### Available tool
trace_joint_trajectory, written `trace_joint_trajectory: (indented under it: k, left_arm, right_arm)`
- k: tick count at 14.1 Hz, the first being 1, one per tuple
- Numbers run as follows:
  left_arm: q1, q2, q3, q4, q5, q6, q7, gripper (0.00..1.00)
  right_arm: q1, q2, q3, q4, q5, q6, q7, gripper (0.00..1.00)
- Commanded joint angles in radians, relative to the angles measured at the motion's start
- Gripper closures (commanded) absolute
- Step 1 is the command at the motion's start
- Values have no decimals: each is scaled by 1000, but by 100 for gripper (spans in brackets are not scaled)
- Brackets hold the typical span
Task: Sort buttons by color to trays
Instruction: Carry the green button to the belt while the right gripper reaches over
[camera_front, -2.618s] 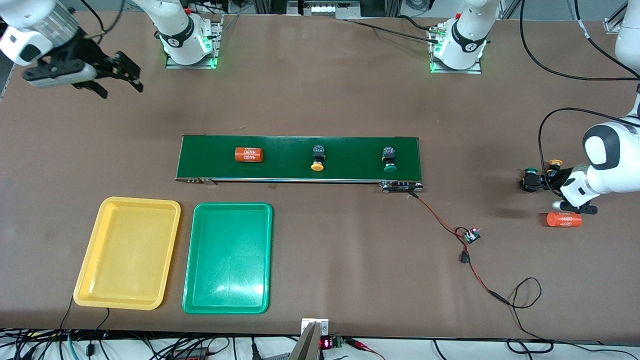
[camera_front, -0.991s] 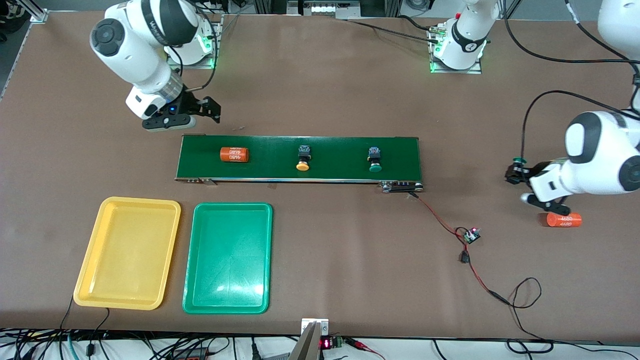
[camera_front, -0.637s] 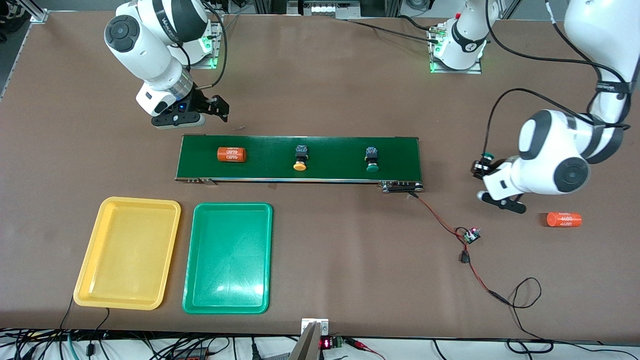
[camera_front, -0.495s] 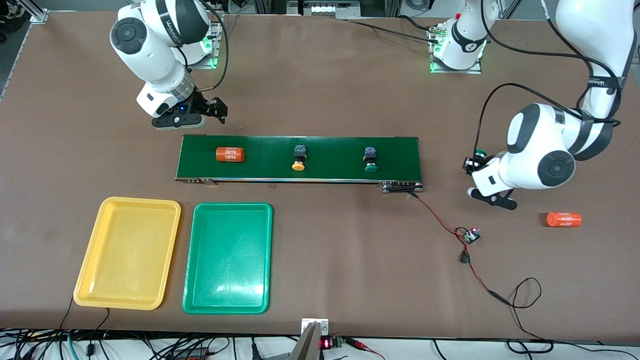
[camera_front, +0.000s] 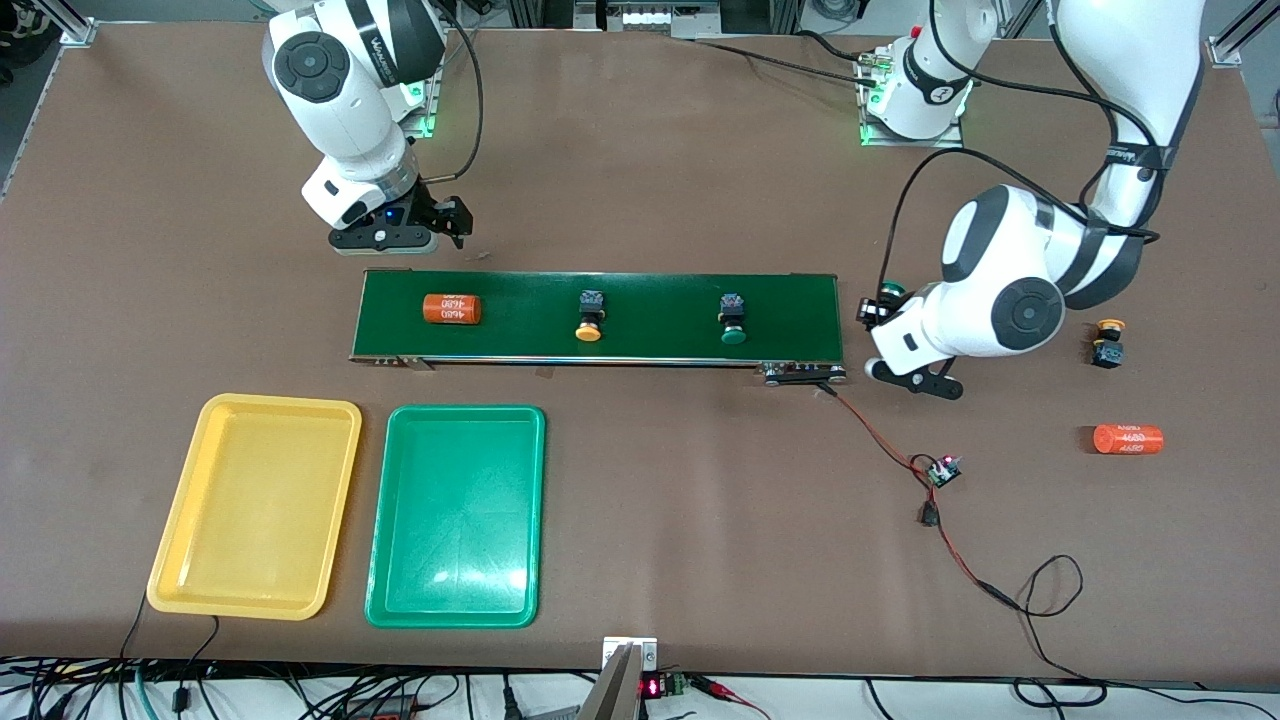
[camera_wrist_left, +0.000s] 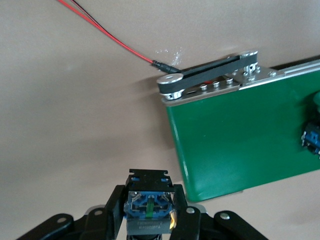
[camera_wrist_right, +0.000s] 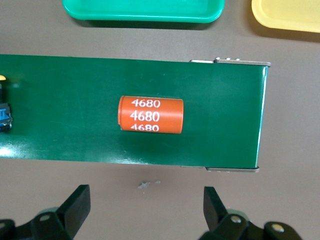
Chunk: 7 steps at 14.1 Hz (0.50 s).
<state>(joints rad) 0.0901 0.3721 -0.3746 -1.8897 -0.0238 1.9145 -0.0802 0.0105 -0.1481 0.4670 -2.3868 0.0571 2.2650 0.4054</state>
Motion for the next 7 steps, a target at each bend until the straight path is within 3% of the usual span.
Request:
trace_joint_trajectory:
  k: [1,7]
  left_arm:
    - [-30,-9,13,-17,-19,47,-78,100]
    - [-56,30,13,-35,-21,156,-151,100]
  right_arm:
    - [-1,38,1,38,-22,-1,26,0]
    - [23,145,1,113,-23,1,113,0]
